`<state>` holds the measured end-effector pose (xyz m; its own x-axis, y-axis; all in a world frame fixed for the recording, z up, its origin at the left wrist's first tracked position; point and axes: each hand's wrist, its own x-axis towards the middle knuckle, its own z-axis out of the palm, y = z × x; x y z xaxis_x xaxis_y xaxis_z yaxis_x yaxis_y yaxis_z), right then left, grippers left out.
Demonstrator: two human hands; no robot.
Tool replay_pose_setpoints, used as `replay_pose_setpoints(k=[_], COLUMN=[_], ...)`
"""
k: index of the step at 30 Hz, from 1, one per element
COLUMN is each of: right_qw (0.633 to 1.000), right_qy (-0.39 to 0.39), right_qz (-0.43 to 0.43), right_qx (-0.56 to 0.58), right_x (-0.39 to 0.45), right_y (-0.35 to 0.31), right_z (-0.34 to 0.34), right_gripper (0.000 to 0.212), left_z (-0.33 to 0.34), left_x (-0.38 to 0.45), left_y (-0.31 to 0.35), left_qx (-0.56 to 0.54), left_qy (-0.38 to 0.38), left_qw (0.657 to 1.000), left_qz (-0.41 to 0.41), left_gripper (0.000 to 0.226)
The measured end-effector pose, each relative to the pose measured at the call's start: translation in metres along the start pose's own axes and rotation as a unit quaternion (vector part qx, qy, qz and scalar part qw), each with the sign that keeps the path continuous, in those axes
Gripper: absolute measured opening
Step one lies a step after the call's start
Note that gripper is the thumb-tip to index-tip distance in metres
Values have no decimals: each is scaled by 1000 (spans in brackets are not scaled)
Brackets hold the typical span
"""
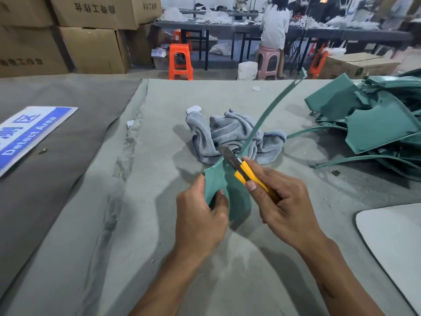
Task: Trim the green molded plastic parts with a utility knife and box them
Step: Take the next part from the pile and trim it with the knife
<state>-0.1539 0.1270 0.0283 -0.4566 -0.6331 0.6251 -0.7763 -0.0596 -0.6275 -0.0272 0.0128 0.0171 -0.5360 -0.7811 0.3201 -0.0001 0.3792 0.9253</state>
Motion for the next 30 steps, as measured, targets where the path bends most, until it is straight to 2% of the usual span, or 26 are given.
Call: replay_pose_setpoints(k=[10, 13, 16, 21, 25, 30], right_qw=[997, 997, 997, 996, 997, 998], right_qy=[34, -4, -14, 36, -6, 40], right_qz=[-46, -72, -65, -57, -64, -25], right_qx=[-54, -26, -42, -63, -41, -31], right_x=[-1, -4, -4, -5, -4, -3], right_y=[-1, -7, -9, -5, -2, 2], right_z=[4, 14, 20, 13, 13, 9], right_gripper=[44, 44, 44, 44, 45, 42], left_z=[-3, -5, -5, -4, -3, -2], left_x=[2, 3, 3, 1, 1, 1], left_y=[0, -2, 0, -1, -1, -2], left_qx=[22, 35, 21, 4, 12, 13], left_qy=[-8, -9, -2, -2, -1, 1], left_qw=[1000, 999, 1000, 1000, 1000, 1000], left_qz=[-4, 6, -6, -13, -4, -4], left_gripper=[16, 4, 4, 16, 13, 15])
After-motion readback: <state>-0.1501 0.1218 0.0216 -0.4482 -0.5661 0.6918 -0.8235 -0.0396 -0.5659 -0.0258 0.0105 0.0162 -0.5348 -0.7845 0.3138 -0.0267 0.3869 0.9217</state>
